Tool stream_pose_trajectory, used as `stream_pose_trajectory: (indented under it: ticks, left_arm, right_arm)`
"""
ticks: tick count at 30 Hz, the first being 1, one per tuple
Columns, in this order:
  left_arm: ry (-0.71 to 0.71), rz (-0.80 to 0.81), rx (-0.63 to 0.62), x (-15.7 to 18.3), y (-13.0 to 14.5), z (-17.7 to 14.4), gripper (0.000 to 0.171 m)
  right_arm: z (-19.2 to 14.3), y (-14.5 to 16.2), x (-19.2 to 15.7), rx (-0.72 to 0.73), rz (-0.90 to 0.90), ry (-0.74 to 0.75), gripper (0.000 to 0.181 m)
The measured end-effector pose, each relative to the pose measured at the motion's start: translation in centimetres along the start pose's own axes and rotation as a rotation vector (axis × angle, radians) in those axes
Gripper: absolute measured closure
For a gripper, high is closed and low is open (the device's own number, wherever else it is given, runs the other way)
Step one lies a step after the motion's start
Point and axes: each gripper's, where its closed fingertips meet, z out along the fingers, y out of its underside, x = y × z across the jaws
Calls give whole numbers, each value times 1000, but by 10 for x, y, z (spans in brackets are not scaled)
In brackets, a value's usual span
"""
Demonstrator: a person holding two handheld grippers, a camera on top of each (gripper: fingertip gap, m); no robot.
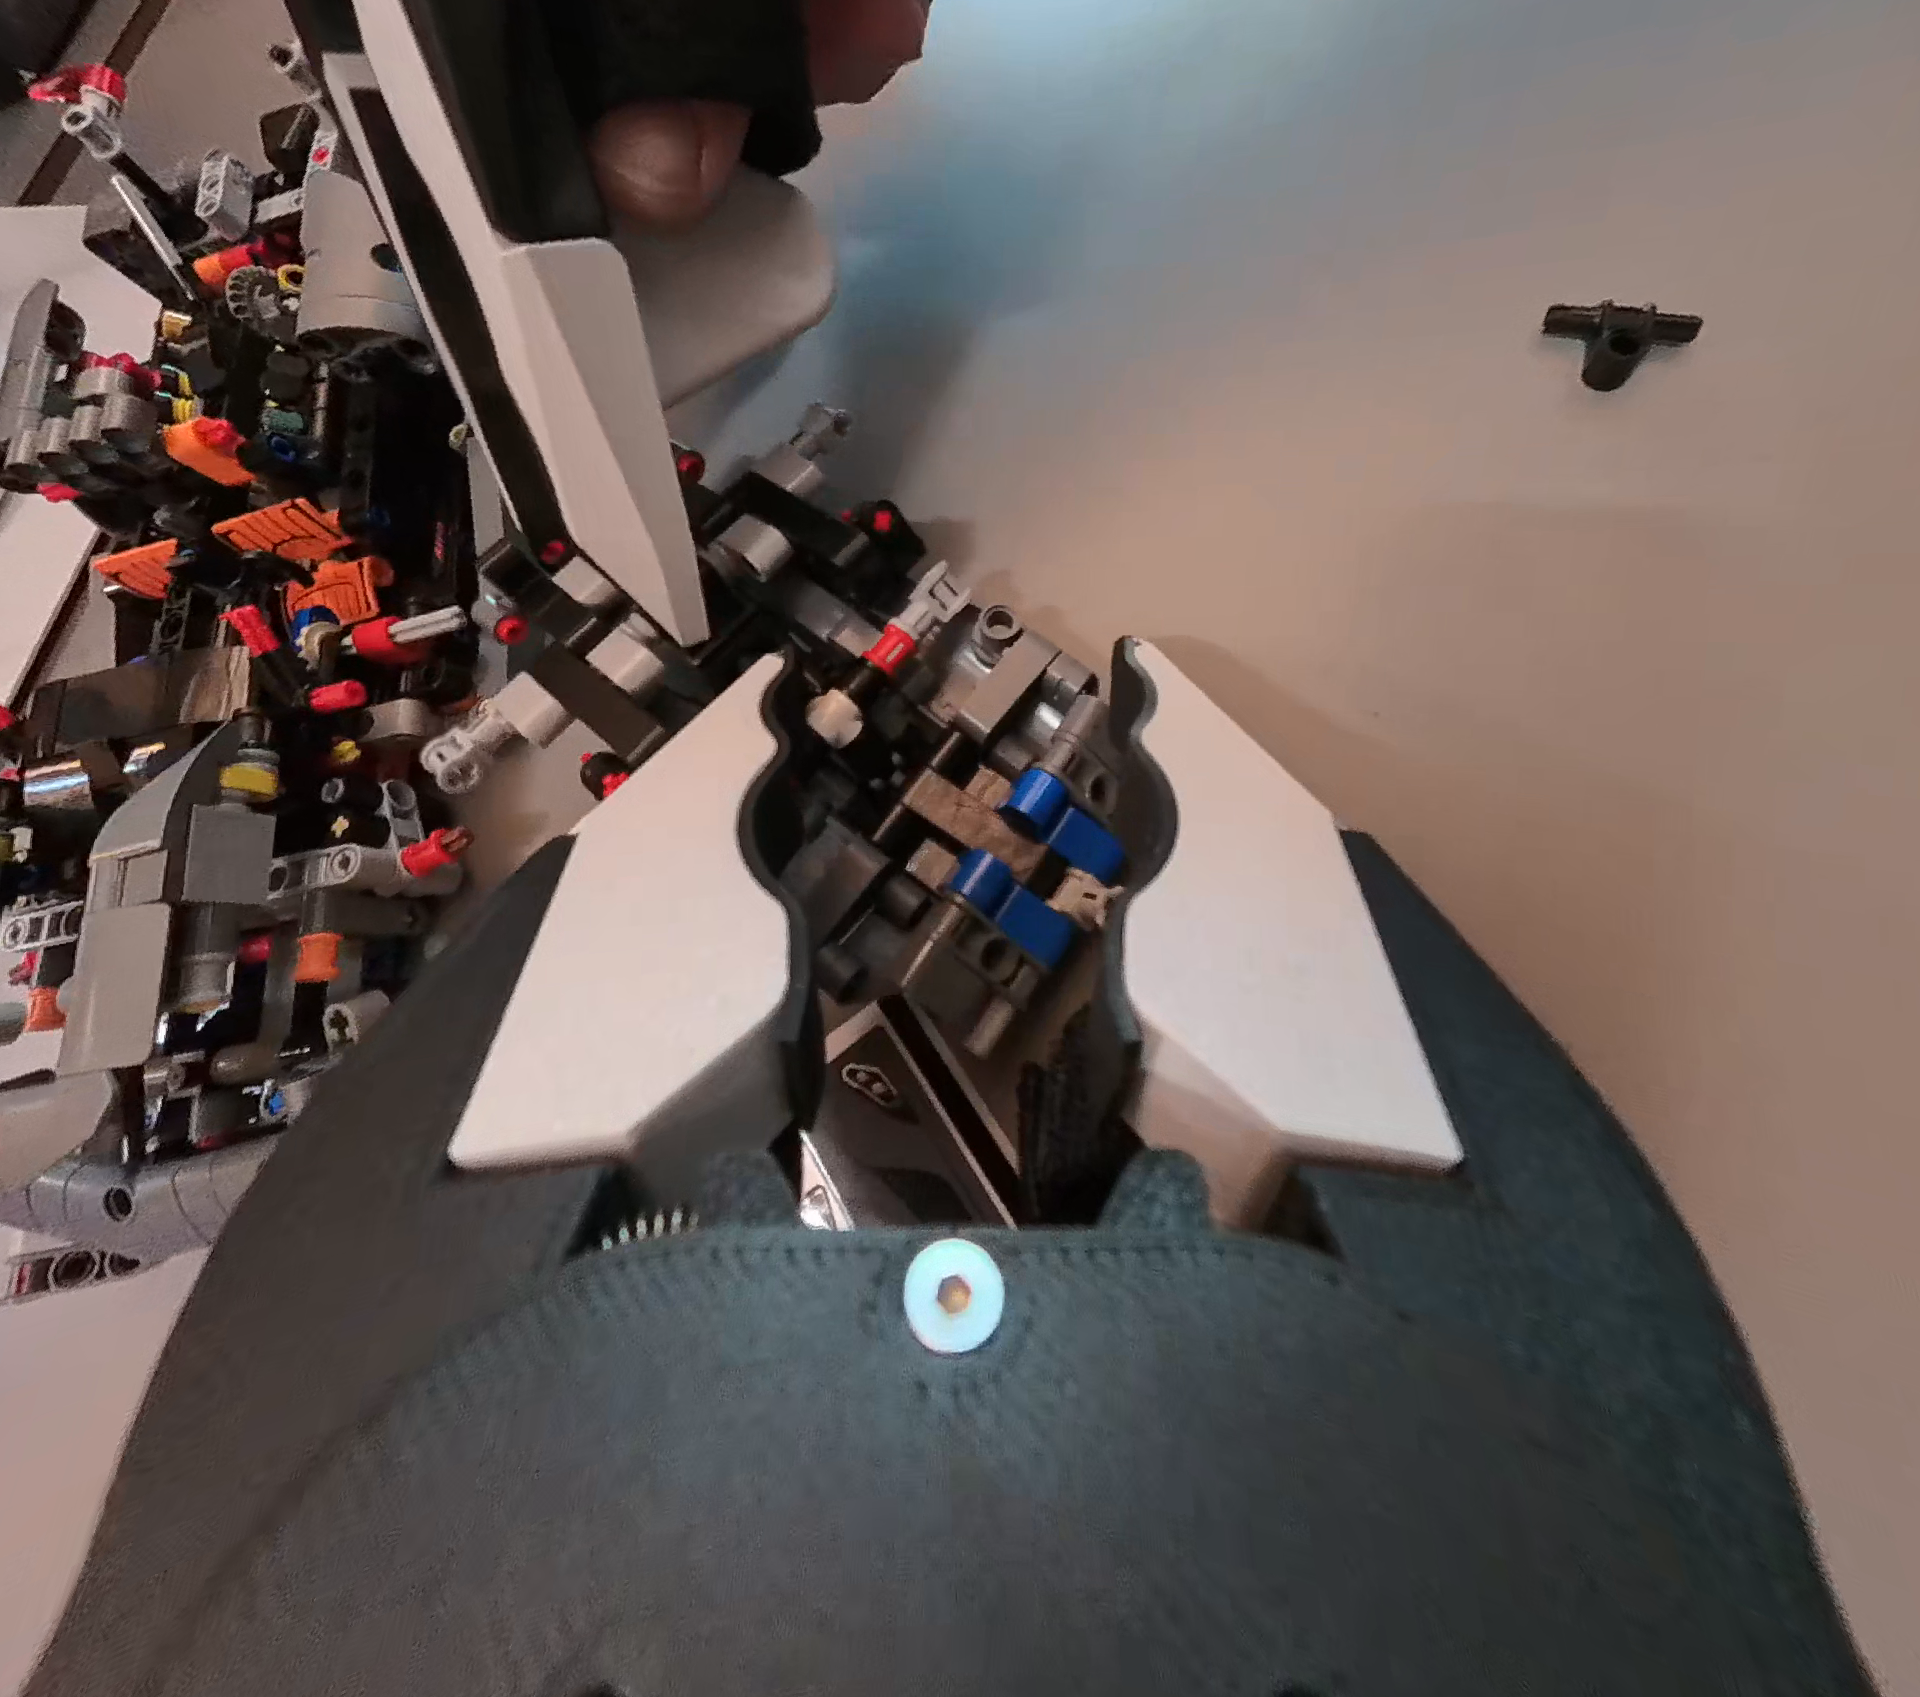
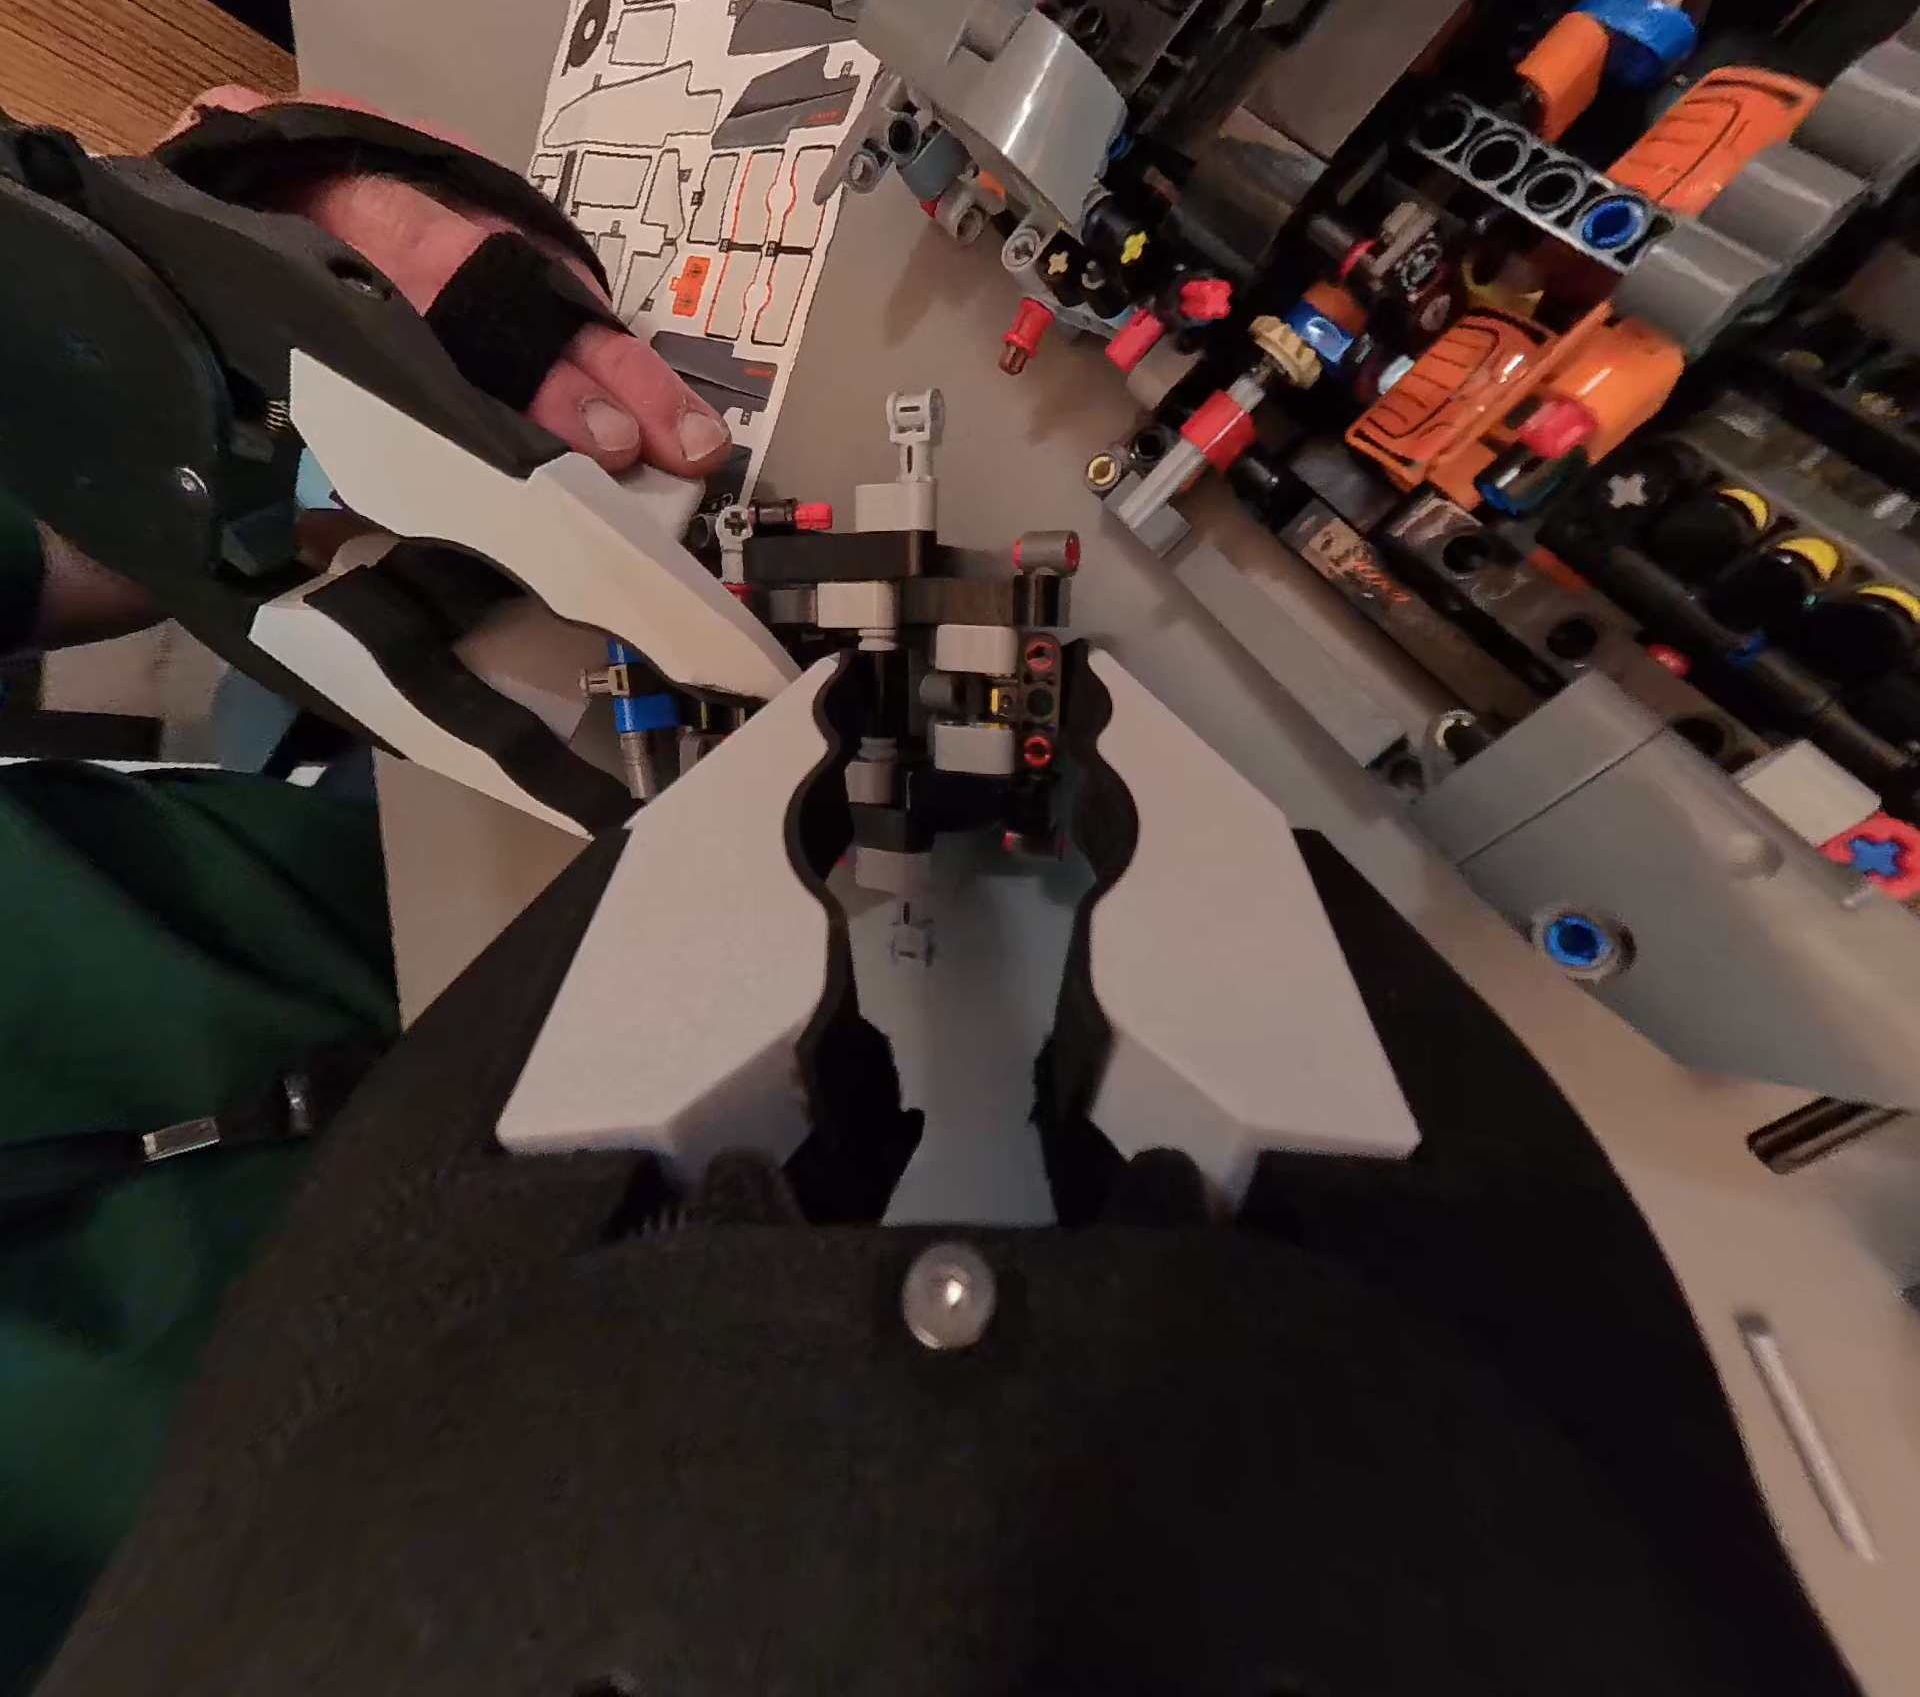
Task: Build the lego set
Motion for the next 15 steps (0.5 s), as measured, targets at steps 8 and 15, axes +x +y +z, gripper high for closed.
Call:
stream_pose_trajectory:
  ticks: [8,15]
  left_arm:
    - [5,11,1,1,0,0,117]
    - [7,18,3,2,0,0,117]
  right_arm:
    - [5,-1,-3,-33,42,-89,144]
    - [6,0,-6,-65,-10,-56,144]
